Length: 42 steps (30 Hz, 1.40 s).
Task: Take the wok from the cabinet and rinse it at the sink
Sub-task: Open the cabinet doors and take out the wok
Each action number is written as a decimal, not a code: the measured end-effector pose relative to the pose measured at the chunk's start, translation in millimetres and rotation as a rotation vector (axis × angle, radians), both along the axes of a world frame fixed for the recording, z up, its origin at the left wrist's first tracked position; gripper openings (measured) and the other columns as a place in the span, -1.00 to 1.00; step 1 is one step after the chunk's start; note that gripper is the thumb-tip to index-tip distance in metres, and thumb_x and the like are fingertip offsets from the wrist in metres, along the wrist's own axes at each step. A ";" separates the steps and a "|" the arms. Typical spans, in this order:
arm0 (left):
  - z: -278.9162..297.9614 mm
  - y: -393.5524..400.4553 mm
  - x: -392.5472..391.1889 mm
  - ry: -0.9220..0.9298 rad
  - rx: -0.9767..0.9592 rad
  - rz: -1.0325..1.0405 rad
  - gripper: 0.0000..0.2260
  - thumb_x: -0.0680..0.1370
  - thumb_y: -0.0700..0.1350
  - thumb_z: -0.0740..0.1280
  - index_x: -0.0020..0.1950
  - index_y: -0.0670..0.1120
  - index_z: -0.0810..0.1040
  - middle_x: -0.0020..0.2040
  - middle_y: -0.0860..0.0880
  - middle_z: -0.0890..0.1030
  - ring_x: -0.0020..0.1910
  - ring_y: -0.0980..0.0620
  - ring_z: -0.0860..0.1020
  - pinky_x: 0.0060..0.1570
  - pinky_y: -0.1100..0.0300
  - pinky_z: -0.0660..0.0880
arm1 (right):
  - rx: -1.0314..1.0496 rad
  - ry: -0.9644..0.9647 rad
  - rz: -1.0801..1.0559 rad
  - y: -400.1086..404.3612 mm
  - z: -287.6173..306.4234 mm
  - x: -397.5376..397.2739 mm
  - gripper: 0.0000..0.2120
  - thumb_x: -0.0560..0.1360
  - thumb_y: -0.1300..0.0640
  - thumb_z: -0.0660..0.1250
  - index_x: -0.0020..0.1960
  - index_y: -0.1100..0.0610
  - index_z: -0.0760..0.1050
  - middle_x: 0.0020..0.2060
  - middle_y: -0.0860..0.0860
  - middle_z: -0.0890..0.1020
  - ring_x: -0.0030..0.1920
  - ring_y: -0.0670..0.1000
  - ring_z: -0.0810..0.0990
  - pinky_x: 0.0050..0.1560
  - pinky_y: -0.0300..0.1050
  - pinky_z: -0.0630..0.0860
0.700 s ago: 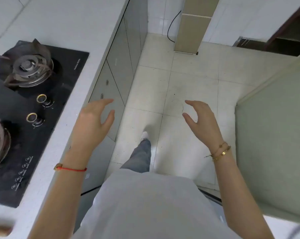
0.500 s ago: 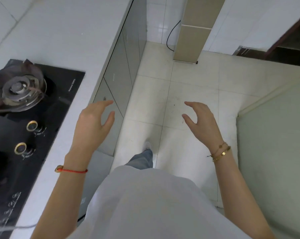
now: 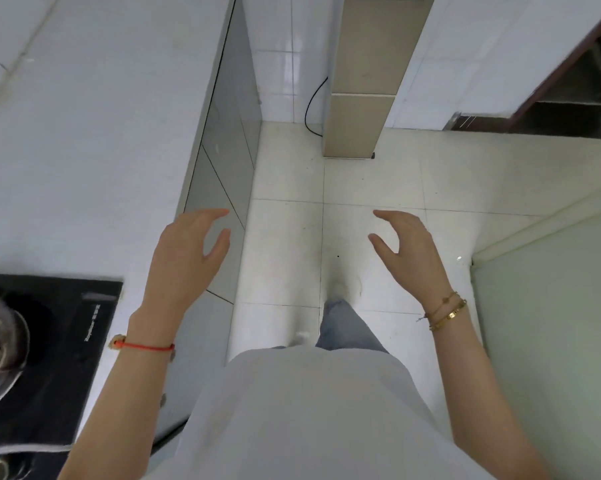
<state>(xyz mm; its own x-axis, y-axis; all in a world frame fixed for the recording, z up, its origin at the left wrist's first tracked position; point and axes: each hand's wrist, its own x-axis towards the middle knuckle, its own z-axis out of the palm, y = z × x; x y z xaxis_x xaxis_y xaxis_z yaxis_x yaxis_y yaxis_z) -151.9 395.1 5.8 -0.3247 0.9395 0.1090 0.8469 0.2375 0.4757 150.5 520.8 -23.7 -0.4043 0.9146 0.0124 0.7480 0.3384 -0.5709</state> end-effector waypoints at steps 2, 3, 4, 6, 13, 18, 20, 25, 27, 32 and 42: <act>-5.7 36.7 -4.8 0.001 -0.003 -0.004 -0.72 0.60 -0.13 0.31 0.30 -0.10 0.54 0.22 -0.07 0.62 0.20 -0.09 0.56 0.21 0.15 0.37 | -0.004 0.007 0.012 37.4 -5.8 -6.9 -0.63 0.58 0.14 0.34 0.36 0.21 0.47 0.26 0.12 0.58 0.32 0.13 0.48 0.36 -0.10 0.33; -8.5 56.1 -6.8 -0.002 0.000 0.001 -0.72 0.60 -0.14 0.31 0.30 -0.11 0.55 0.22 -0.08 0.62 0.20 -0.09 0.56 0.21 0.18 0.36 | -0.010 0.010 0.020 57.9 -8.0 -10.7 -0.63 0.58 0.14 0.34 0.36 0.21 0.47 0.26 0.13 0.57 0.32 0.13 0.48 0.37 -0.07 0.34; -11.2 75.5 -8.1 -0.007 -0.001 0.007 -0.72 0.60 -0.14 0.31 0.31 -0.11 0.55 0.23 -0.08 0.62 0.21 -0.08 0.56 0.22 0.20 0.35 | -0.013 0.013 0.028 79.1 -9.7 -14.2 -0.63 0.58 0.15 0.34 0.36 0.21 0.47 0.26 0.13 0.57 0.32 0.13 0.48 0.37 -0.07 0.34; -14.6 115.3 -8.1 -0.021 -0.005 0.030 -0.72 0.60 -0.13 0.31 0.31 -0.11 0.55 0.23 -0.08 0.62 0.23 -0.07 0.55 0.22 0.22 0.36 | -0.009 0.017 0.056 124.5 -10.8 -21.7 -0.63 0.58 0.16 0.34 0.36 0.21 0.47 0.26 0.12 0.57 0.32 0.13 0.48 0.37 -0.10 0.32; -10.8 255.6 -5.9 -0.077 0.024 0.170 -0.72 0.62 -0.13 0.29 0.32 -0.11 0.54 0.24 -0.08 0.61 0.22 -0.10 0.55 0.19 0.15 0.41 | 0.037 -0.023 0.191 306.6 7.9 -53.5 -0.65 0.58 0.14 0.34 0.35 0.18 0.48 0.24 0.10 0.58 0.28 0.12 0.50 0.33 -0.06 0.35; -7.5 318.6 -19.3 -0.080 0.056 0.328 -0.73 0.60 -0.16 0.30 0.30 -0.13 0.56 0.23 -0.10 0.63 0.20 -0.16 0.58 0.19 0.02 0.49 | 0.041 -0.012 0.339 404.6 15.1 -96.9 -0.67 0.56 0.18 0.36 0.31 0.18 0.50 0.17 0.11 0.61 0.20 0.12 0.52 0.25 -0.06 0.43; -8.3 333.1 -29.0 -0.076 0.062 0.410 -0.73 0.59 -0.15 0.30 0.29 -0.12 0.56 0.20 -0.09 0.63 0.13 -0.16 0.59 0.12 0.01 0.51 | 0.026 -0.015 0.411 435.2 14.6 -119.5 -0.66 0.56 0.17 0.36 0.31 0.19 0.50 0.15 0.12 0.61 0.17 0.10 0.52 0.21 -0.24 0.34; -18.9 361.1 -57.4 -0.068 0.071 0.599 -0.74 0.56 -0.21 0.34 0.25 -0.14 0.59 0.14 -0.10 0.65 0.11 -0.15 0.59 0.15 -0.02 0.50 | 0.006 -0.024 0.607 497.6 4.9 -188.4 -0.65 0.57 0.16 0.35 0.33 0.20 0.48 0.22 0.10 0.59 0.27 0.10 0.50 0.31 -0.14 0.38; -21.0 369.9 -67.3 -0.064 0.078 0.645 -0.75 0.56 -0.22 0.35 0.24 -0.15 0.59 0.15 -0.10 0.66 0.14 -0.15 0.59 0.16 0.00 0.49 | 0.008 -0.019 0.656 514.2 1.1 -213.2 -0.64 0.57 0.15 0.34 0.34 0.18 0.47 0.23 0.10 0.58 0.29 0.10 0.49 0.32 -0.05 0.42; -19.9 386.5 -112.9 -0.049 0.086 0.775 -0.74 0.57 -0.23 0.35 0.25 -0.15 0.59 0.17 -0.09 0.65 0.17 -0.14 0.59 0.16 -0.01 0.50 | -0.010 -0.043 0.796 550.5 -4.8 -299.2 -0.63 0.59 0.11 0.31 0.36 0.17 0.45 0.27 0.09 0.56 0.33 0.08 0.45 0.36 -0.02 0.40; -5.5 399.3 -174.0 0.017 0.070 1.050 -0.74 0.57 -0.20 0.35 0.26 -0.12 0.58 0.17 -0.07 0.65 0.18 -0.11 0.59 0.13 -0.03 0.52 | -0.025 -0.007 1.095 574.3 7.7 -459.8 -0.62 0.59 0.11 0.31 0.39 0.14 0.44 0.28 0.04 0.55 0.33 0.00 0.42 0.27 -0.28 0.28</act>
<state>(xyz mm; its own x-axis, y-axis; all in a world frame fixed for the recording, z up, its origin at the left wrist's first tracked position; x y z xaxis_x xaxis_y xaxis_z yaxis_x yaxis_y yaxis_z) -325.9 794.4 0.3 -0.9701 0.1782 0.1649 0.2384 0.8285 0.5067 -309.3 1095.1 -16.0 -0.9982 0.0597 -0.0064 0.0522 0.8100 -0.5841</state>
